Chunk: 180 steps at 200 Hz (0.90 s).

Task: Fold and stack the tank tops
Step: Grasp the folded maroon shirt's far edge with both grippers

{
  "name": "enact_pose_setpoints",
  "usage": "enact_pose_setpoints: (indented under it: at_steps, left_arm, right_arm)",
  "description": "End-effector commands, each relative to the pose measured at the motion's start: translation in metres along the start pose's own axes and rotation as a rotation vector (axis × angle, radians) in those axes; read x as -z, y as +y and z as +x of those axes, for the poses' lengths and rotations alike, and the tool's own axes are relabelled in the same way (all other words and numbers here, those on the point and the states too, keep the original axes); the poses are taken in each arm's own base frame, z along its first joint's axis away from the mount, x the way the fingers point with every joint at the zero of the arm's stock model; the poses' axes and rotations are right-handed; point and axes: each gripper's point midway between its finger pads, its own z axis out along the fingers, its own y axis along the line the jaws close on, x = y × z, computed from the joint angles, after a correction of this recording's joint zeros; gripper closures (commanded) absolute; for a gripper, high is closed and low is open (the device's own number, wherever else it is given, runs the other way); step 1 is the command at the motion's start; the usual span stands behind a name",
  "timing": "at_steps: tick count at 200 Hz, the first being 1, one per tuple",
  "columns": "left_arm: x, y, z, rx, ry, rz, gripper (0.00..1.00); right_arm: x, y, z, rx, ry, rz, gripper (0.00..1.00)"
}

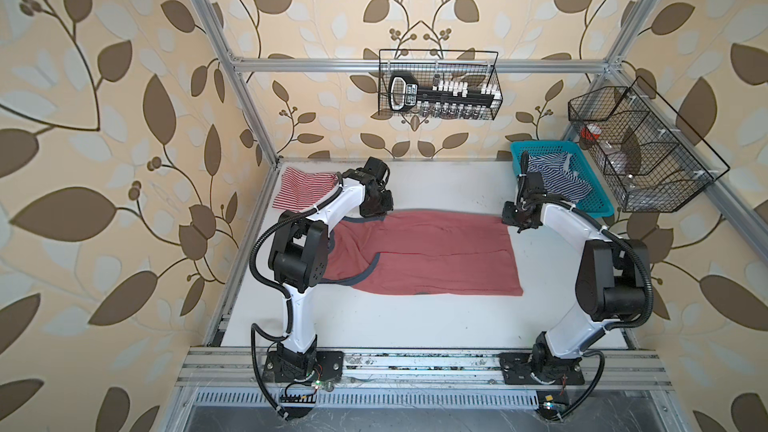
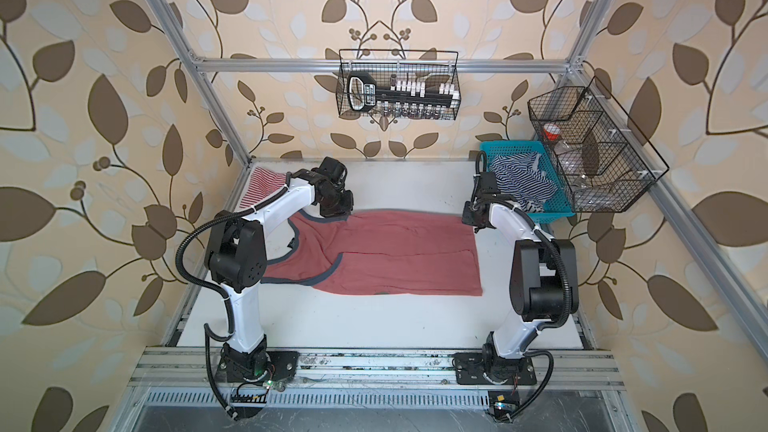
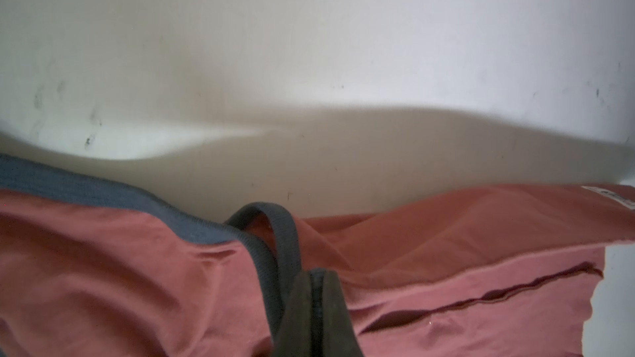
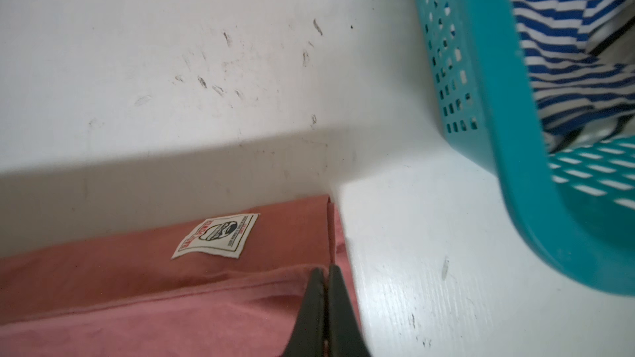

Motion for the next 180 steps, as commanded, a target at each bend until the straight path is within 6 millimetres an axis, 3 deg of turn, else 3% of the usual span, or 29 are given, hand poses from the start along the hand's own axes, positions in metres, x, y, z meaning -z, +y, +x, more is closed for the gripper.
enact_pose_setpoints:
  at_steps: [1, 64, 134, 152, 171, 180]
  left_arm:
    - [0.021, -0.002, 0.004, -0.018, -0.047, -0.01, 1.0]
    - [0.02, 0.013, 0.035, -0.024, -0.008, -0.073, 0.98]
    - [0.035, 0.019, 0.071, -0.032, 0.026, -0.076, 0.75]
    - [0.041, 0.021, 0.077, -0.036, 0.026, -0.082, 0.66]
    - [0.047, 0.024, 0.075, -0.039, 0.007, -0.095, 0.66]
    - [0.05, 0.022, 0.071, -0.041, -0.004, -0.091, 0.66]
  right_arm:
    - [0.007, -0.009, 0.007, 0.0, -0.005, 0.026, 1.0]
    - [0.008, -0.015, 0.037, -0.003, 0.032, 0.027, 1.0]
    - [0.014, -0.029, 0.06, 0.007, 0.057, 0.079, 0.99]
    - [0.018, -0.03, 0.061, 0.003, 0.049, 0.08, 0.88]
    - [0.023, -0.032, 0.062, -0.001, 0.045, 0.083, 0.72]
    - [0.026, -0.032, 0.062, -0.001, 0.039, 0.085, 0.71]
